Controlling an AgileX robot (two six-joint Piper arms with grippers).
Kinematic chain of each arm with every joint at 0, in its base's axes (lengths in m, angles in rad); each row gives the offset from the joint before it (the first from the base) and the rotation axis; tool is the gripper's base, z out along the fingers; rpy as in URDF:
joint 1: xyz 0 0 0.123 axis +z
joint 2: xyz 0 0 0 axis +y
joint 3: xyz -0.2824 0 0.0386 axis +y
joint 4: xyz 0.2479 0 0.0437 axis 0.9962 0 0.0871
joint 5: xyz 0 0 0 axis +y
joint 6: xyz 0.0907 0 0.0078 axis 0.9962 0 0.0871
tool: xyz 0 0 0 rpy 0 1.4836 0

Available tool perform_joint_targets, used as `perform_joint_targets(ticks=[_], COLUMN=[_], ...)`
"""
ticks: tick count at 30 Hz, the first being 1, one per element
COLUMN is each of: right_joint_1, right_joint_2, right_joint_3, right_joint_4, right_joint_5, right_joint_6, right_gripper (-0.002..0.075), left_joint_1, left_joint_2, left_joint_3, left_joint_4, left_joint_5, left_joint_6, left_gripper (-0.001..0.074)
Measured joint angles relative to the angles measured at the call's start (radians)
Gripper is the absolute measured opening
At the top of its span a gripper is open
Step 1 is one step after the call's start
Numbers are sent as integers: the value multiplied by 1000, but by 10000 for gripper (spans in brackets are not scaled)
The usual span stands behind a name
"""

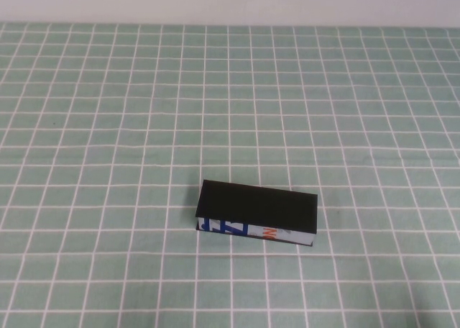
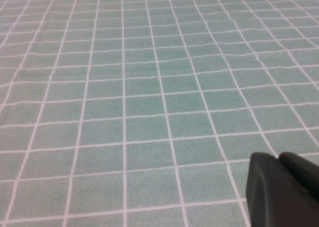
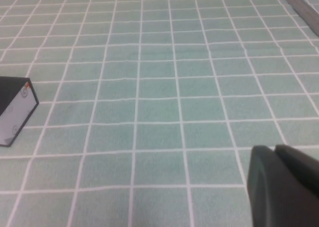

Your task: Return glasses to glasses case

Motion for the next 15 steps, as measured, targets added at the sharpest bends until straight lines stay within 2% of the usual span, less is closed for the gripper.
perform_joint_targets(ticks=[6,15], right_joint_1=[5,100], right_joint_2=[0,0], right_joint_3=[0,0], right_joint_4=[-2,-2], right_joint_5=[2,2], right_joint_6=[7,7], right_gripper=[-13,-13], left_joint_1=[0,0], left_joint_2=[0,0], left_joint_3=[0,0], left_joint_4=[0,0], left_joint_5=[0,0], left_joint_6=[0,0], left_gripper=[-2,-2])
